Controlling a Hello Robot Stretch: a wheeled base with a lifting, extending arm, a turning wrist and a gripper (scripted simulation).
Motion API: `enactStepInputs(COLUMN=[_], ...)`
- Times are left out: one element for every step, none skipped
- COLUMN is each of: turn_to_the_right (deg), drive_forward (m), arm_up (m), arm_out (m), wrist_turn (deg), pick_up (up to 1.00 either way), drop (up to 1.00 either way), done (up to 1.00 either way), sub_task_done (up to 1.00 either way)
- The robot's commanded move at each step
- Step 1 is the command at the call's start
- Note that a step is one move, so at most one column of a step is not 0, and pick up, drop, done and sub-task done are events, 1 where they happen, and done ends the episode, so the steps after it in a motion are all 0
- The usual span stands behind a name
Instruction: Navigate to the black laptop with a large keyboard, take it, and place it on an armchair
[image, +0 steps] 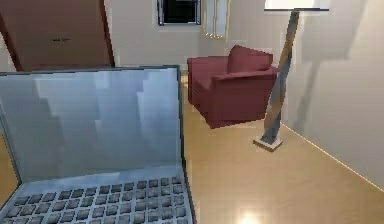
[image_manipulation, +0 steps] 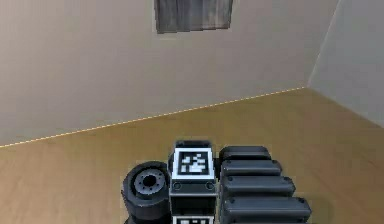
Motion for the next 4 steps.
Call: enactStepInputs(turn_to_the_right=[0.0, 0.0, 0.0, -30.0], drive_forward=[1.00, 1.00, 0.50, 0.00], arm_up=[0.00, 0.00, 0.00, 0.00], arm_out=[0.00, 0.00, 0.00, 0.00], wrist_turn=[0.0, 0.0, 0.0, 0.0], pick_up=[0.00, 0.00, 0.00, 0.00], drop=[0.00, 0.00, 0.00, 0.00], done=[0.00, 0.00, 0.00, 0.00], sub_task_done=[0.00, 0.00, 0.00, 0.00])
